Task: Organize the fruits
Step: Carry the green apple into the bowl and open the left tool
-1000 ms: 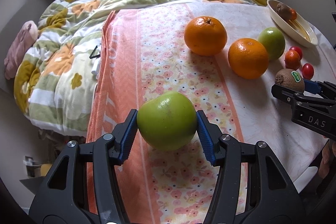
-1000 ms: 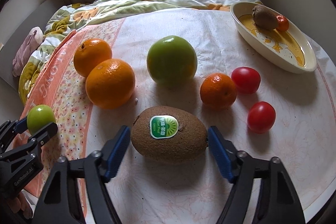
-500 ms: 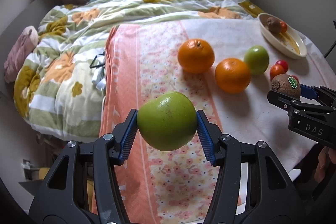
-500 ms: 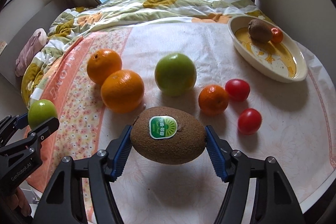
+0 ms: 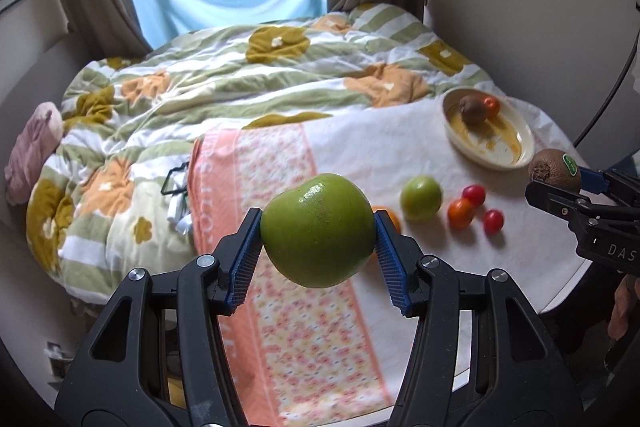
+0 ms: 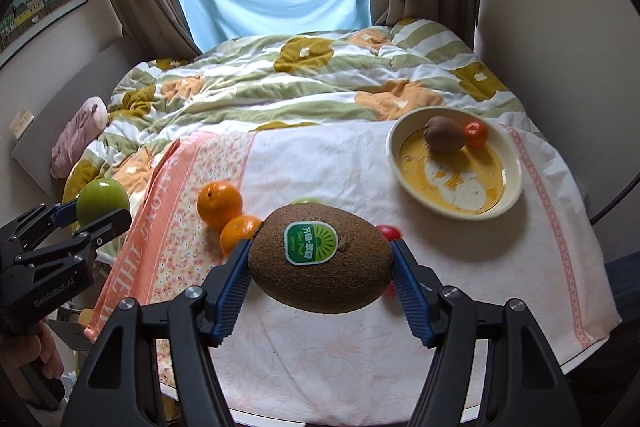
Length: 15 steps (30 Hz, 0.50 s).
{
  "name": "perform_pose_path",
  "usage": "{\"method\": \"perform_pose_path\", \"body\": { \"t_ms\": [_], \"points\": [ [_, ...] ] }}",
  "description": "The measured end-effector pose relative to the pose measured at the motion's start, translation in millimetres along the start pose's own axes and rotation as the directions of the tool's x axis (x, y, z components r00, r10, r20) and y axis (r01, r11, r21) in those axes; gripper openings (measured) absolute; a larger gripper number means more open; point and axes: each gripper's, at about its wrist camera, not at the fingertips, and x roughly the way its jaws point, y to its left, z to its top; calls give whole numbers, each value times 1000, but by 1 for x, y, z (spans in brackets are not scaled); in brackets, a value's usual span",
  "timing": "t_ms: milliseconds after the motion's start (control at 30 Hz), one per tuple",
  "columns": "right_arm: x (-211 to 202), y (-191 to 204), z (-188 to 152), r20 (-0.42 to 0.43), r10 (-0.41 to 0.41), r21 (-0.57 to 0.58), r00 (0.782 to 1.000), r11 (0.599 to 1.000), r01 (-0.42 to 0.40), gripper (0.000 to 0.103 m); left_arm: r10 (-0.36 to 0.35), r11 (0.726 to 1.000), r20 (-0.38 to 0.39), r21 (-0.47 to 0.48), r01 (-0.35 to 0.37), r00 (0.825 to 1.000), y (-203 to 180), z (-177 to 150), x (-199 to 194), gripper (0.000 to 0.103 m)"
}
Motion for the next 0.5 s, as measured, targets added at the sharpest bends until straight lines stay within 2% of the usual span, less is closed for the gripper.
{"method": "perform_pose_path", "body": {
  "t_ms": [233,500],
  "points": [
    [-12,-58,25,25,9,-11,1000,1000,-9,64,-33,998,17,-47,34,999,-48,31,5,58],
    [-5,-127,55,21,25,-67,999,997,-24,64,-57,996,1,-69,57,998,-114,64,42,58]
  ]
}}
